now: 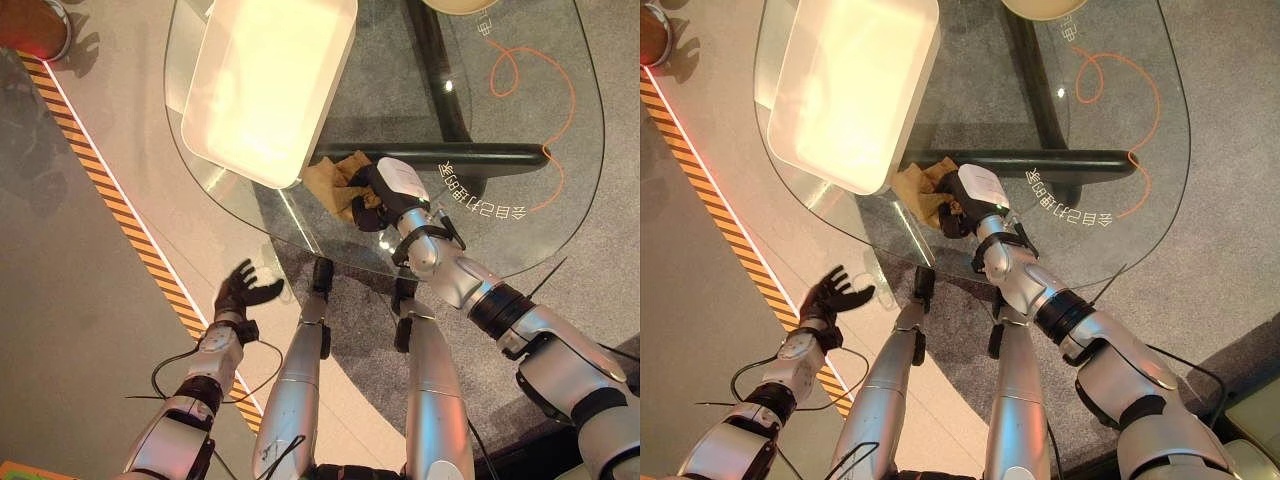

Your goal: Wipe the table with a cloth and put it in the basket.

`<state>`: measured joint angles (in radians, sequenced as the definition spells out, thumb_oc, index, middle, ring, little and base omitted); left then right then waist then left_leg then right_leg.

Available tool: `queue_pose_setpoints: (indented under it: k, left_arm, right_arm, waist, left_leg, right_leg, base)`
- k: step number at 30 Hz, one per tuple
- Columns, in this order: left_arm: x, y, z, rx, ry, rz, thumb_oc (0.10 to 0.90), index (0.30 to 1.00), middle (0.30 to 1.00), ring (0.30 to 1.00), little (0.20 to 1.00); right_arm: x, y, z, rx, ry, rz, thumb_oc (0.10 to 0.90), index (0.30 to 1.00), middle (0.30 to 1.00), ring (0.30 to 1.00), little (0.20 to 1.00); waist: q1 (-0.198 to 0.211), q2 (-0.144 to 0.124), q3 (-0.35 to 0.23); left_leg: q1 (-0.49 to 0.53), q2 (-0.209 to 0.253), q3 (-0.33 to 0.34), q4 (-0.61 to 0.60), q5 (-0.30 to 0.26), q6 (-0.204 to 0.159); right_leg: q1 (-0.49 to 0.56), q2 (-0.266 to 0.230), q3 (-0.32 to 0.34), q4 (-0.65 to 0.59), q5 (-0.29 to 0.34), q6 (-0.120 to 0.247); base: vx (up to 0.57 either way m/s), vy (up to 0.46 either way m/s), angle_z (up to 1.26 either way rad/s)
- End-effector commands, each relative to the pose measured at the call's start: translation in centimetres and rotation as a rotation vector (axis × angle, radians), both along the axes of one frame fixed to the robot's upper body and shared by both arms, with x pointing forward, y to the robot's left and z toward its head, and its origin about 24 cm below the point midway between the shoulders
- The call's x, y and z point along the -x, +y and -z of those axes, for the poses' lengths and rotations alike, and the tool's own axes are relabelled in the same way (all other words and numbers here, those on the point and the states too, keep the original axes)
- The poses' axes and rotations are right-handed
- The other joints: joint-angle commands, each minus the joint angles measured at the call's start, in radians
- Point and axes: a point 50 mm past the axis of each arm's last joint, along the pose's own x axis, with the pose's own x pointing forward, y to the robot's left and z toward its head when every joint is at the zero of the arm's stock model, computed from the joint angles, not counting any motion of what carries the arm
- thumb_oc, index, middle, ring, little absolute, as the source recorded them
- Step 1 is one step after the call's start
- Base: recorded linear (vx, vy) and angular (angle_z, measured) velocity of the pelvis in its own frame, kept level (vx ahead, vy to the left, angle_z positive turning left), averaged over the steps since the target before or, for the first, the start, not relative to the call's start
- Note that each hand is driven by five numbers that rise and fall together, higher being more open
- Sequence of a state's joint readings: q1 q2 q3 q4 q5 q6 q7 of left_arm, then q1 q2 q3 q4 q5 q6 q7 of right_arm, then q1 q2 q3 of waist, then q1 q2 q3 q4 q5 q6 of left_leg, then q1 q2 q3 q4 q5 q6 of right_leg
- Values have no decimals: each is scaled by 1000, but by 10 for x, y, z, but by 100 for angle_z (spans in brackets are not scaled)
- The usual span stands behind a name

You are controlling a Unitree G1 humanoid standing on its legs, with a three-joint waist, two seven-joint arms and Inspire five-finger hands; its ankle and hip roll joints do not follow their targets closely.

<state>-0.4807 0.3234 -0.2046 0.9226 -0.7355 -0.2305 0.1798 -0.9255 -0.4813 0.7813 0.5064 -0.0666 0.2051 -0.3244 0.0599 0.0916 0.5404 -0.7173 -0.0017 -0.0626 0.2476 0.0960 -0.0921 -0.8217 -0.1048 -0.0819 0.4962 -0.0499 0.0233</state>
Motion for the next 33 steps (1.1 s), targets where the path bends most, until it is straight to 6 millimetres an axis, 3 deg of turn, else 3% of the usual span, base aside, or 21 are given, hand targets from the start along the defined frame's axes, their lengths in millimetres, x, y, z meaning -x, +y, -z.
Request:
queue_pose_setpoints:
  k: [1,9,14,22,33]
  left_arm:
    - [-1,26,-15,57,-87,-172,800,900,900,900,900]
    - [-8,61,-49,166,-233,-438,800,900,900,900,900]
    - [-16,78,-88,192,-395,-553,800,900,900,900,900]
    - [-22,68,-135,255,-629,-515,800,900,900,900,900]
    - [-12,44,-152,323,-804,-370,800,900,900,900,900]
  right_arm:
    - [6,31,-39,-201,-174,-119,100,300,300,300,200]
    - [0,6,-42,-414,-194,31,100,300,300,300,200]
    - [2,-19,-44,-576,-267,136,100,300,300,300,200]
    - [13,-49,-57,-776,-375,183,100,300,300,300,200]
    - [34,-59,-75,-931,-483,91,100,300,300,300,200]
  waist:
    - [5,-6,-20]
    - [-12,-17,-20]
    - [-34,-32,-20]
    - [-49,-50,-20]
    - [-53,-54,-20]
  left_leg:
    - [-7,-64,91,69,-54,63]
    - [-3,-51,93,76,-58,61]
    - [-6,-41,95,81,-64,59]
    - [-3,-45,89,71,-72,65]
    - [4,-50,85,72,-83,75]
  right_leg:
    - [48,58,-73,-68,3,-5]
    - [48,74,-53,-51,-9,-11]
    - [44,89,-38,-43,-15,-12]
    - [49,96,-35,-59,-11,-5]
    - [62,99,-31,-64,-13,-1]
  base:
    - [-14,-31,2]
    - [-2,5,0]
    - [-17,34,-3]
    - [-14,-2,-2]
    - [0,0,0]
